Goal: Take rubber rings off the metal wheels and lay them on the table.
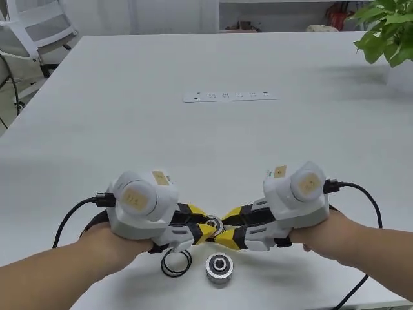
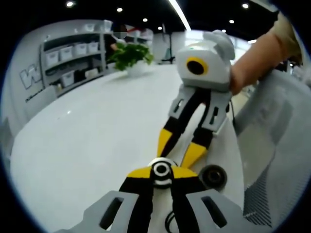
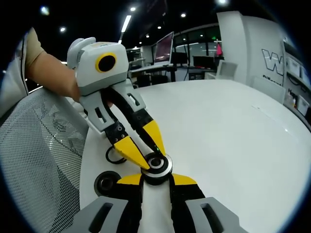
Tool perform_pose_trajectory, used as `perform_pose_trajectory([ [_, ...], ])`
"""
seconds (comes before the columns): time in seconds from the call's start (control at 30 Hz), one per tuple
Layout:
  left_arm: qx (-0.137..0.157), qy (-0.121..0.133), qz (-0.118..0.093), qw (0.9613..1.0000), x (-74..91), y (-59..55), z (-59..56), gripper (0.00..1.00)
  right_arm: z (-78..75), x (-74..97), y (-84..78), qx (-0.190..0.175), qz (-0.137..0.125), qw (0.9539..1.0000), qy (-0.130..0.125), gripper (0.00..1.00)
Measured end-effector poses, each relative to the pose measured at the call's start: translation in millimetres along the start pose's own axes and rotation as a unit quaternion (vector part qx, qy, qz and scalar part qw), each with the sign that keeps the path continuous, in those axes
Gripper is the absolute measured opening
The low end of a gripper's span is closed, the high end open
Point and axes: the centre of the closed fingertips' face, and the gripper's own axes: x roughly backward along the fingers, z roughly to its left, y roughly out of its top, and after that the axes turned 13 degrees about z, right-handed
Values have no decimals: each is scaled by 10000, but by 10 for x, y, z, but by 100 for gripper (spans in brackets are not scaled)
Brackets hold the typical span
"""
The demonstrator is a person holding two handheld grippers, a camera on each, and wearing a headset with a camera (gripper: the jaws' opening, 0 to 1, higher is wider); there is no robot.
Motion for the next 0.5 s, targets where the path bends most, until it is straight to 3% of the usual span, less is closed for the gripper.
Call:
perform_pose_trajectory([
  [0.43,31,9,-13,10000,-2,-1,-3,13,-11,28,-44,-31,33,10000,47,10],
  [0.5,31,11,-15,10000,-2,-2,-3,13,-22,32,-55,-35,55,10000,32,3],
])
